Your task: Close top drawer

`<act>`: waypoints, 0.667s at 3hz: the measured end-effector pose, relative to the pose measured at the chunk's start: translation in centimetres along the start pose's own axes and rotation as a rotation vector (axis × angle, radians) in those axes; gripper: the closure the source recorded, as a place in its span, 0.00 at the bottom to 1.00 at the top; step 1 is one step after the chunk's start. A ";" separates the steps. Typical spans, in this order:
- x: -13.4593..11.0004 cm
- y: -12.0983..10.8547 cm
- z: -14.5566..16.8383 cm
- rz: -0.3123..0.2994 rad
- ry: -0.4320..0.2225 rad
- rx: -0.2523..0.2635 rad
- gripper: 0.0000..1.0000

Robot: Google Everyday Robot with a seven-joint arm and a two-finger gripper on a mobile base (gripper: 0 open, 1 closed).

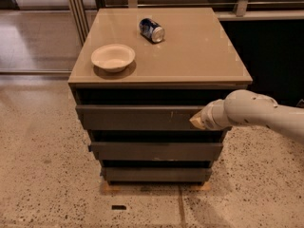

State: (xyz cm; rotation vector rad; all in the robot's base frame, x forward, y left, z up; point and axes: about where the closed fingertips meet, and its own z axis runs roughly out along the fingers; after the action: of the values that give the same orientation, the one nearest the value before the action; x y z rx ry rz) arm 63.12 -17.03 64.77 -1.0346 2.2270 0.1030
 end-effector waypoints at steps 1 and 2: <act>1.7 2.4 0.0 0.009 0.024 -0.097 1.00; 5.9 8.0 -2.1 0.102 0.067 -0.277 1.00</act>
Offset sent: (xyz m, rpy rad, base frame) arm -0.1916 0.0057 -0.0558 0.2702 0.4977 0.0927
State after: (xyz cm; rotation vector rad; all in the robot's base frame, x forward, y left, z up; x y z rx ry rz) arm 53.63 -16.15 61.24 -1.0806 2.3735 0.4382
